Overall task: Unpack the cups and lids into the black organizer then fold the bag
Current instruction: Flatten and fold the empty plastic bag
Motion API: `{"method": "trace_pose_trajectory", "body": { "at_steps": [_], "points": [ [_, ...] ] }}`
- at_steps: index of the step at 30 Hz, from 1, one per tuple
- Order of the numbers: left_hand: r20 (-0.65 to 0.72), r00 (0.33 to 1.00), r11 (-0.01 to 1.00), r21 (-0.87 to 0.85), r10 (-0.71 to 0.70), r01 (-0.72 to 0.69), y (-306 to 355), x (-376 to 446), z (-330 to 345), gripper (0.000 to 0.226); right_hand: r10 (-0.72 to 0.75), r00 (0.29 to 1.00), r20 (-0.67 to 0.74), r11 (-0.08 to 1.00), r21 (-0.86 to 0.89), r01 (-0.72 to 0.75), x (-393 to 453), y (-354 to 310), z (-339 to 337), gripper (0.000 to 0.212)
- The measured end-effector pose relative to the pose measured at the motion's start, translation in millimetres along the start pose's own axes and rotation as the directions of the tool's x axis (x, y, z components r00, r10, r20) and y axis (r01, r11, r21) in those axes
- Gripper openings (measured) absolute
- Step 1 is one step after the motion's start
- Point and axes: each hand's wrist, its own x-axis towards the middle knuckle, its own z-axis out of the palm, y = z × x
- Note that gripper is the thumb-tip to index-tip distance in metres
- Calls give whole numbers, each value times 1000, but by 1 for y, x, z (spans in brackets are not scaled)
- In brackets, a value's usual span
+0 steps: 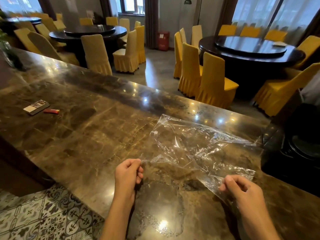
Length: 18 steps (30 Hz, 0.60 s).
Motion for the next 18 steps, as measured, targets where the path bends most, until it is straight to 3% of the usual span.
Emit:
{"method": "trace_pose_trajectory", "body": {
  "at_steps": [7, 12, 14, 18],
  "points": [
    [-41, 999, 998, -63, 3, -5, 5, 17, -28, 25, 45, 998, -40, 997, 60, -43, 7, 2, -30, 24],
    [-20, 997, 994, -73, -80, 79, 1, 12, -22, 19, 33, 999, 37, 999, 2, -34, 2, -4, -31, 22],
    [-60, 995, 990, -121, -82, 75, 0, 8, -19, 18, -43, 999, -26, 994, -105, 40, 5, -7, -32, 22],
    [-250, 957, 912, -408, -146, 33, -5, -8, -9, 13, -237, 943, -233, 959, -214, 188, 19, -22, -27, 13]
  ]
}}
